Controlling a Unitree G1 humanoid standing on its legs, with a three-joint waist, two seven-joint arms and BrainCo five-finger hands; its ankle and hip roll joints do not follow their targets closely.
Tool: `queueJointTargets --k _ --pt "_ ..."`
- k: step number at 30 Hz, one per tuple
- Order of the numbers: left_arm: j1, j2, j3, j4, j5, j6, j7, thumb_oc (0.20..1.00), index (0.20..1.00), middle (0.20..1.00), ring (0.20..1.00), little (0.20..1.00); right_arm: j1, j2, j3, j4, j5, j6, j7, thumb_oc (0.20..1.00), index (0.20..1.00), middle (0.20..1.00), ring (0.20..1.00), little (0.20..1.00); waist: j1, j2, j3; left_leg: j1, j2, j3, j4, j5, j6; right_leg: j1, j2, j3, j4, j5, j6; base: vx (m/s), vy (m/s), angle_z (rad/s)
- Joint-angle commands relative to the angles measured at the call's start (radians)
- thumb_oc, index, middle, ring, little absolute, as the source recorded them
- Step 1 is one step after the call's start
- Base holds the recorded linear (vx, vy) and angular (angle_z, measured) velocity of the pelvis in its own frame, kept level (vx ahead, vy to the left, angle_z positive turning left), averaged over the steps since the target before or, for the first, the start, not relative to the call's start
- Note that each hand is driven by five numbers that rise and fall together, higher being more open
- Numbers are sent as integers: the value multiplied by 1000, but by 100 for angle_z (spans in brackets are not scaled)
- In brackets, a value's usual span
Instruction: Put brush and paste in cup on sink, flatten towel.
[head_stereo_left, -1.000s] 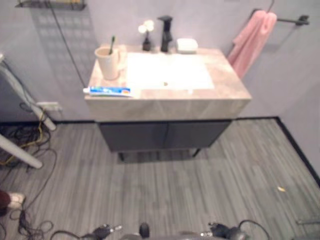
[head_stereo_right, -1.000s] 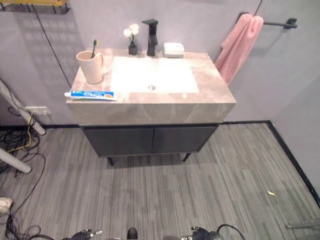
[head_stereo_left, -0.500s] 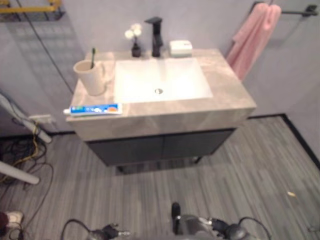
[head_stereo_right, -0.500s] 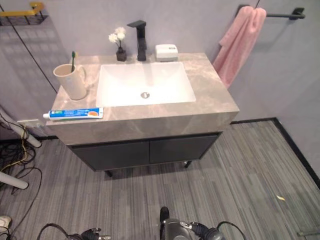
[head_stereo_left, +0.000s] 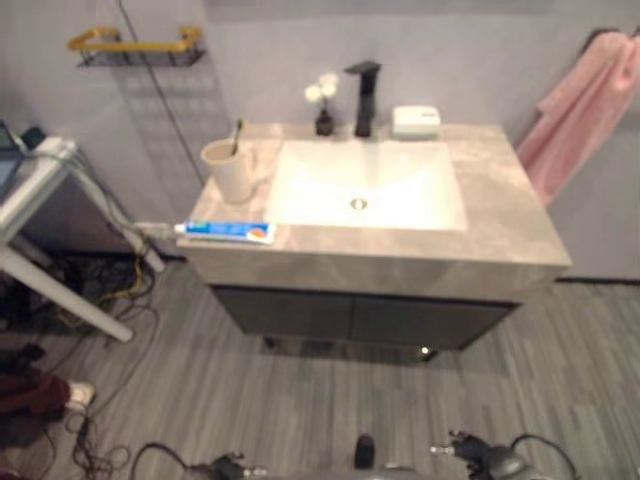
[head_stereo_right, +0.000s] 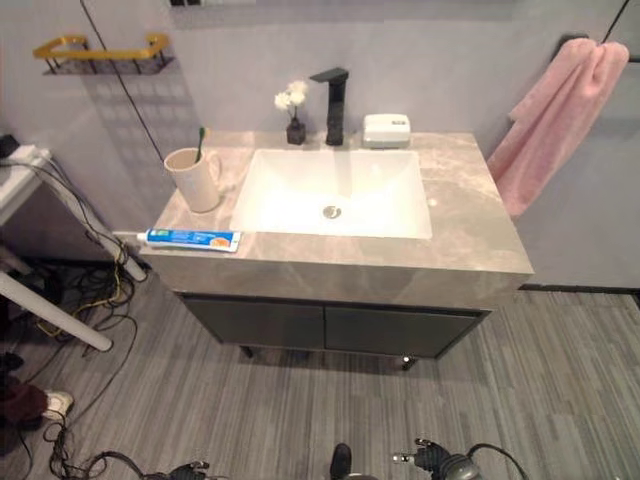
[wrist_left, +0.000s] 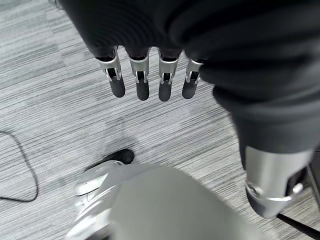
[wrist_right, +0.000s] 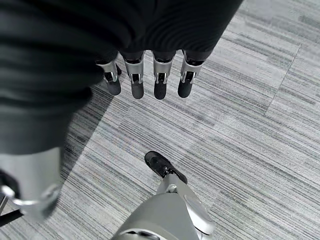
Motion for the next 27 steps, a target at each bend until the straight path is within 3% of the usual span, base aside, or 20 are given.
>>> queueJointTargets --k 1,6,7,9,13,14,19,21,22,24,27 --pt "-19 37 9 24 -26 -6 -4 1000 1000 1000 1000 1000 6 1 26 16 -6 -13 -6 1000 1000 1000 1000 1000 7 -48 9 -47 -71 40 23 92 28 75 12 78 43 -89 64 83 -125 13" --pt "-4 53 57 19 -67 -11 2 1000 1000 1000 1000 1000 17 11 49 -9 0 -21 3 1000 1000 1000 1000 1000 0 -63 28 -96 -47 71 186 131 3 102 32 108 38 -103 43 76 -155 5" --pt "-3 58 87 17 -103 -12 11 1000 1000 1000 1000 1000 9 15 66 -26 3 -28 2 1000 1000 1000 1000 1000 -5 -78 47 -164 -45 80 318 158 -5 101 39 133 51 -104 30 66 -168 -8" --pt "9 60 104 20 -118 -13 14 1000 1000 1000 1000 1000 9 12 80 -28 1 -28 2 1000 1000 1000 1000 1000 -10 -86 59 -201 -44 95 352 153 8 100 38 145 65 -111 26 69 -175 -35" --pt "46 54 106 35 -92 -14 17 1000 1000 1000 1000 1000 33 -4 52 13 10 -23 -10 1000 1000 1000 1000 1000 -19 -91 63 -210 -40 161 117 82 50 102 10 123 62 -115 48 57 -51 -25" --pt "51 55 103 40 -82 -16 20 1000 1000 1000 1000 1000 39 -7 38 23 16 -24 -16 1000 1000 1000 1000 1000 -27 -87 58 -204 -33 166 12 95 54 101 8 121 59 -116 53 52 28 7" --pt "60 56 94 51 -69 -22 24 1000 1000 1000 1000 1000 56 -15 16 54 9 -25 -20 1000 1000 1000 1000 1000 -41 -67 48 -161 14 104 -185 199 40 120 6 156 69 -139 58 111 126 -4" --pt "57 56 93 53 -69 -23 25 1000 1000 1000 1000 1000 61 -13 13 56 10 -25 -20 1000 1000 1000 1000 1000 -43 -64 44 -150 25 103 -212 214 35 124 4 161 73 -144 59 147 240 -43" --pt "44 63 86 39 -70 -26 30 1000 1000 1000 1000 1000 72 -10 -2 57 19 -24 -20 1000 1000 1000 1000 1000 -59 -55 35 -141 48 156 -245 232 28 129 -9 151 85 -155 63 156 304 -37" --pt "36 66 83 34 -69 -27 32 1000 1000 1000 1000 1000 73 -10 -6 59 22 -24 -21 1000 1000 1000 1000 1000 -60 -53 32 -138 49 169 -242 232 29 134 -15 149 88 -160 66 140 280 -7" --pt "6 78 54 22 -39 -35 47 1000 1000 1000 1000 1000 62 4 4 66 -3 -16 -23 1000 1000 1000 1000 1000 -75 -54 23 -158 9 168 -134 137 69 145 -77 164 138 -174 107 249 561 -1"
